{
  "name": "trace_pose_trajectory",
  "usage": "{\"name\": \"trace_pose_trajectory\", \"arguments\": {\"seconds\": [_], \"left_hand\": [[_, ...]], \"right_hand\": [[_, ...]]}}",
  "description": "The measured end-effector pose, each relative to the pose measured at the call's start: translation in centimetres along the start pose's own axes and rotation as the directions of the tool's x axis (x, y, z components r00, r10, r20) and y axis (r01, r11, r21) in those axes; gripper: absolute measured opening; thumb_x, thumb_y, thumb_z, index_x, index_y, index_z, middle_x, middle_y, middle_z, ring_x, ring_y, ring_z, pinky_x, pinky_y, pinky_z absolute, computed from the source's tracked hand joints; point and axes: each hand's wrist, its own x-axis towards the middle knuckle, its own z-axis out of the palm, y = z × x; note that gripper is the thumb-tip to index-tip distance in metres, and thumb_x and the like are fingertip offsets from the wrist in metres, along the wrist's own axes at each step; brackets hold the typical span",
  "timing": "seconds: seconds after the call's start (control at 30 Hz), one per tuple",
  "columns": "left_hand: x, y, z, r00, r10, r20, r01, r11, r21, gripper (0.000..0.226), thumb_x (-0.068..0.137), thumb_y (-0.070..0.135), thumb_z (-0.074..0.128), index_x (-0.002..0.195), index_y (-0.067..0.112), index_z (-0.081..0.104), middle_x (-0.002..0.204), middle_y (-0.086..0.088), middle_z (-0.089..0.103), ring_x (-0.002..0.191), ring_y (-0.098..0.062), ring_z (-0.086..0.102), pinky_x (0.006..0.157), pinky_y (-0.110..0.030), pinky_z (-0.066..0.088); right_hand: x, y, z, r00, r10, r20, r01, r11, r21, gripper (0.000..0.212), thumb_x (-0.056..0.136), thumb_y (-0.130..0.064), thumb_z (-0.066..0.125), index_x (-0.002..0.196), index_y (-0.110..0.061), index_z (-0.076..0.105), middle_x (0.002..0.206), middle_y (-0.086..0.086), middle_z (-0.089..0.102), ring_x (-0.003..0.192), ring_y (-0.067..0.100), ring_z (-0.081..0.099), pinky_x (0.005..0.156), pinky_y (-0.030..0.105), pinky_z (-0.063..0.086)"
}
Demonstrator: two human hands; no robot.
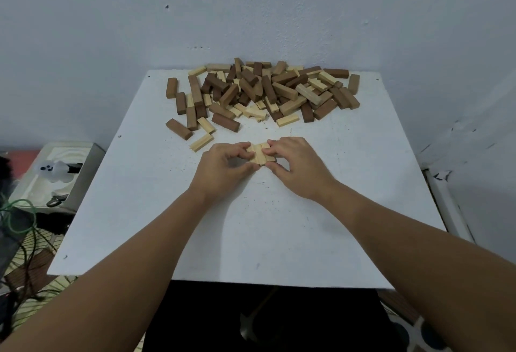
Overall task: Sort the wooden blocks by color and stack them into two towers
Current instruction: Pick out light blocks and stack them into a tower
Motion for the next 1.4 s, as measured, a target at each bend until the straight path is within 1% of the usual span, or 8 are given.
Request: {"name": "trace_pose_trajectory", "arguments": {"seconds": [0.23,0.5,0.77,0.9,0.97,1.1,1.2,1.4], "left_hand": [[-4.6,-0.5,-1.8,0.988,-0.031,0.152,0.042,0.996,-0.073,0.033,0.072,0.034,0.094,0.101,0.036,0.079,0.118,0.028,0.071,0.117,0.010,0.058,0.105,-0.021,0.042],[-3.9,1.0,-2.8,0.956,-0.157,0.250,0.180,0.981,-0.072,0.051,0.066,0.028,0.098,0.112,0.037,0.076,0.111,0.025,0.072,0.105,0.008,0.064,0.099,-0.024,0.051],[-3.7,0.9,-3.3,0.944,-0.151,0.294,0.184,0.979,-0.086,0.051,0.071,0.020,0.095,0.116,0.036,0.075,0.114,0.022,0.072,0.108,0.003,0.064,0.103,-0.029,0.052],[-4.0,0.8,-3.9,0.942,-0.128,0.311,0.138,0.990,-0.010,0.067,0.071,0.022,0.095,0.129,0.037,0.067,0.127,0.024,0.064,0.113,0.010,0.057,0.094,-0.012,0.044],[-4.0,0.5,-4.2,0.949,-0.107,0.298,0.094,0.994,0.057,0.080,0.068,0.031,0.097,0.138,0.040,0.060,0.138,0.019,0.054,0.121,-0.001,0.053,0.099,-0.017,0.041],[-3.6,0.0,-4.6,0.948,-0.153,0.279,0.135,0.987,0.084,0.076,0.065,0.040,0.098,0.133,0.041,0.065,0.141,0.017,0.042,0.127,-0.011,0.044,0.101,-0.026,0.041],[-3.4,0.2,-4.5,0.939,-0.180,0.292,0.174,0.984,0.047,0.065,0.063,0.038,0.099,0.122,0.040,0.072,0.137,0.018,0.042,0.126,-0.011,0.043,0.093,-0.024,0.044],[-3.5,0.2,-4.7,0.939,-0.184,0.290,0.173,0.983,0.061,0.062,0.065,0.036,0.099,0.121,0.042,0.072,0.138,0.017,0.041,0.129,-0.010,0.042,0.105,-0.030,0.041]], "right_hand": [[-4.3,-2.7,0.7,0.999,0.032,0.011,-0.032,0.999,0.044,0.061,0.092,-0.053,0.068,0.146,-0.027,0.055,0.136,-0.008,0.058,0.125,0.018,0.045,0.107,0.033,0.037],[-3.9,-4.2,0.0,0.985,0.146,0.092,-0.148,0.989,0.019,0.064,0.090,-0.059,0.067,0.149,-0.037,0.052,0.136,-0.009,0.048,0.126,0.016,0.035,0.111,0.033,0.032],[-3.3,-4.2,-0.1,0.979,0.175,0.105,-0.181,0.982,0.047,0.064,0.080,-0.070,0.071,0.138,-0.046,0.057,0.107,-0.020,0.051,0.109,0.009,0.043,0.103,0.037,0.035],[-3.0,-4.4,-0.9,0.956,0.209,0.204,-0.232,0.968,0.095,0.079,0.072,-0.069,0.080,0.142,-0.045,0.053,0.105,-0.023,0.055,0.108,0.011,0.044,0.103,0.037,0.034],[-2.9,-4.2,-1.5,0.930,0.245,0.275,-0.296,0.941,0.163,0.085,0.071,-0.060,0.085,0.146,-0.044,0.048,0.107,-0.024,0.057,0.113,0.012,0.044,0.105,0.038,0.038],[-2.4,-4.4,-1.6,0.925,0.254,0.284,-0.320,0.923,0.215,0.069,0.072,-0.048,0.087,0.135,-0.041,0.060,0.105,-0.022,0.063,0.112,0.011,0.050,0.103,0.044,0.046],[-2.3,-4.9,-1.2,0.938,0.269,0.219,-0.312,0.930,0.196,0.057,0.074,-0.049,0.086,0.127,-0.043,0.065,0.100,-0.021,0.063,0.108,0.011,0.049,0.099,0.041,0.042],[-2.8,-5.5,-0.7,0.957,0.241,0.159,-0.259,0.961,0.099,0.055,0.077,-0.058,0.080,0.127,-0.046,0.060,0.101,-0.020,0.057,0.106,0.013,0.043,0.095,0.035,0.032]]}}
